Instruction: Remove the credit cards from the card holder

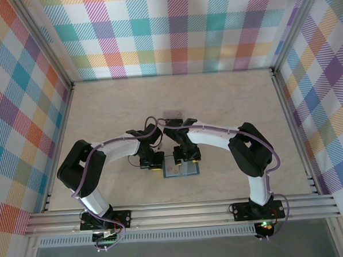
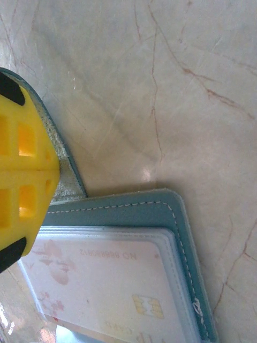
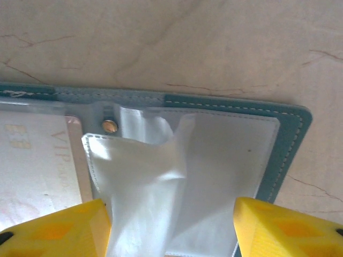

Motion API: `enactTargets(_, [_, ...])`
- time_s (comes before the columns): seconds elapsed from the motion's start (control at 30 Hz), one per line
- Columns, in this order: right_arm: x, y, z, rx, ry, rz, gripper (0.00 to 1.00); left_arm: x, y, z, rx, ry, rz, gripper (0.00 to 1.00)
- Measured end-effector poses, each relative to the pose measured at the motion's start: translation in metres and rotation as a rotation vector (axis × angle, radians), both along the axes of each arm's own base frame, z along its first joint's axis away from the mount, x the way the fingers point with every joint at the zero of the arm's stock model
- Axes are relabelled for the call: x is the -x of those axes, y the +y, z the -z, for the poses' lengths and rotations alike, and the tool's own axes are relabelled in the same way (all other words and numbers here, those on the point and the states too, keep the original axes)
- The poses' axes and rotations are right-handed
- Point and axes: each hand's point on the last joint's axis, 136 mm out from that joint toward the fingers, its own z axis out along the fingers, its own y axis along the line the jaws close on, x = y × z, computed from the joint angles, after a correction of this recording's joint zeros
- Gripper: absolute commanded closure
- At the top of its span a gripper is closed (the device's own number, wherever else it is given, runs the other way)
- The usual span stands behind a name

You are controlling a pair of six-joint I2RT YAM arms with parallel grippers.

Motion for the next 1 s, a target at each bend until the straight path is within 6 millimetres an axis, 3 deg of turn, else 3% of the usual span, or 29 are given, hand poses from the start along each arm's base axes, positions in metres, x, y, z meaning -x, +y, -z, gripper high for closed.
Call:
enactTargets(0.4, [-0.004, -0.019, -0.023, -0.017, -0.062, 0.028, 0.39, 0.000, 0.000, 0.000, 0.000, 0.001, -0.005, 0.97])
enactTargets(0.77, [0.000, -0.059, -0.003, 0.044, -0.031, 0.095, 0.42, 0.000, 0.000, 0.000, 0.000, 0.002, -0.006, 0.97])
enactTargets(1.0, [-0.007, -0.050, -0.018, -0.043, -0.063, 0.108, 0.55, 0.000, 0.000, -0.001, -0.001, 0.003, -0.009, 0.97])
